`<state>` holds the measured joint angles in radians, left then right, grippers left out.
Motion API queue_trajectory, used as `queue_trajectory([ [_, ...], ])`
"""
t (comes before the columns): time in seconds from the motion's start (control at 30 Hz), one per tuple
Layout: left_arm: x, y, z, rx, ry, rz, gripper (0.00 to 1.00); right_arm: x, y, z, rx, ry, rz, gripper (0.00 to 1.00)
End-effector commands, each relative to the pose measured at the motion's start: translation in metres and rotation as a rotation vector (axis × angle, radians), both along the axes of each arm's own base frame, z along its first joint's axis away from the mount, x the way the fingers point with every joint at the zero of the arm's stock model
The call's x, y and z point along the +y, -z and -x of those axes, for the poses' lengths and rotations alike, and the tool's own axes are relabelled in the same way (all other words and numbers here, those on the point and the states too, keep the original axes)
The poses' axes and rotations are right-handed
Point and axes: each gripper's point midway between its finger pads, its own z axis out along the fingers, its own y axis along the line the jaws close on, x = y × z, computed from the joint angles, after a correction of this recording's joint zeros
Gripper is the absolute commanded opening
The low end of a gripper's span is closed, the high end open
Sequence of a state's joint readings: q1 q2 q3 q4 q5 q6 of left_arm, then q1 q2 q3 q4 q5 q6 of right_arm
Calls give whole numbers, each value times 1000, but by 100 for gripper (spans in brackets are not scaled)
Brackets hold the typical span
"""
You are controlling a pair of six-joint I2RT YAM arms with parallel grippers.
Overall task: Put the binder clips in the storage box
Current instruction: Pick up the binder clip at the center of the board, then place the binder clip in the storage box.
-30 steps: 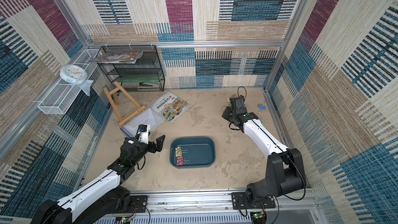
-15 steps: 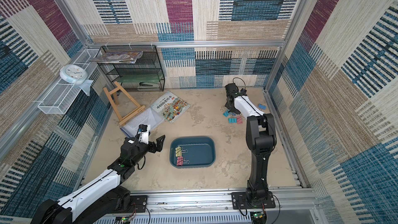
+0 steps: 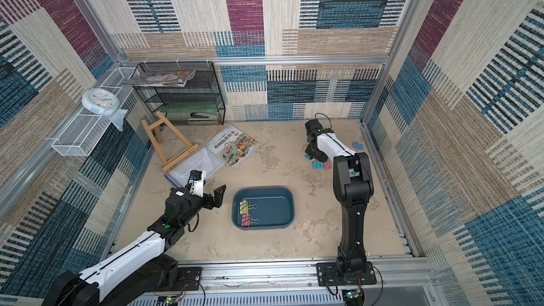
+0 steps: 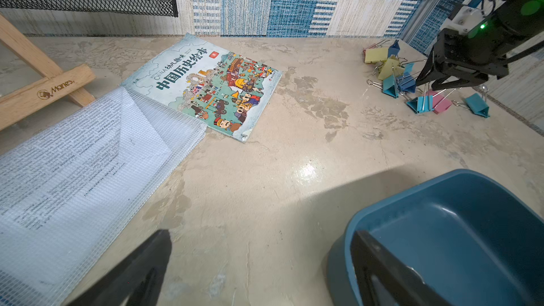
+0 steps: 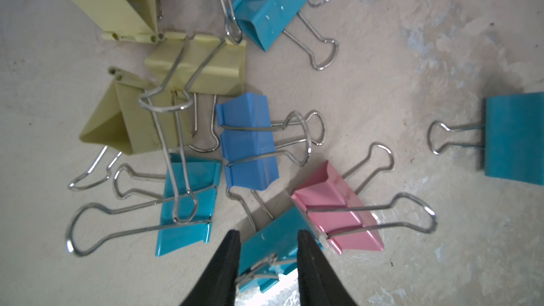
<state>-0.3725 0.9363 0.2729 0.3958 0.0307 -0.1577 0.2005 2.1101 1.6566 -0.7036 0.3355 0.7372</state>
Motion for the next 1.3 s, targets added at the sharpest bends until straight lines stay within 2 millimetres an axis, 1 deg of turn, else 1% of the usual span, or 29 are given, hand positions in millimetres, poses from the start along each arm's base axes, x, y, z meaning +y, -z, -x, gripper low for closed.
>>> queue_trajectory([
  [0.0,0,-7,-2,-27,-1,10,99,1,2,1,5,-11,-1,28],
  [0.13,-1,-6,-3,-21,-1,9,99,1,-1,6,4,-12,-6,18],
  [0.2,-2,-7,-3,-22,2,12,99,0,-4,11,-5,-11,-5,15],
  [0.3,-2,-5,-3,-16,6,11,99,-1,-11,17,-25,-18,-8,9],
  [0.37,-2,-6,-4,-14,5,6,99,-1,-17,23,-35,-25,-10,3],
  [0.4,-2,-5,-4,-13,4,4,99,-2,-22,26,-42,-29,-11,0],
  [0.5,-1,-6,-3,-16,2,5,99,0,-38,36,-75,-51,-33,0],
  [0.6,-1,-6,-3,-15,1,5,99,13,-64,51,-139,-88,-102,0],
  [0.7,-1,-6,-3,-16,1,6,99,39,-96,73,-251,-160,-214,0],
  [0.77,-1,-6,-3,-18,1,6,99,63,-123,89,-357,-258,-318,0],
  [0.83,-1,-7,-2,-20,1,7,99,88,-148,109,-476,-329,-451,0],
  [0.93,-1,-7,-2,-23,0,8,99,121,-173,140,-595,-414,-612,0],
  [0.97,0,-7,-2,-24,0,8,99,132,-177,150,-616,-439,-646,0],
  [1.0,0,-8,-2,-25,0,9,99,144,-179,161,-631,-461,-684,0],
  [1.07,-1,-8,-2,-24,1,9,99,168,-175,180,-629,-498,-750,0],
  [1.13,0,-8,-2,-25,1,9,99,189,-164,197,-605,-517,-793,0],
  [1.27,0,-8,-2,-25,1,9,99,224,-141,218,-585,-546,-838,0],
])
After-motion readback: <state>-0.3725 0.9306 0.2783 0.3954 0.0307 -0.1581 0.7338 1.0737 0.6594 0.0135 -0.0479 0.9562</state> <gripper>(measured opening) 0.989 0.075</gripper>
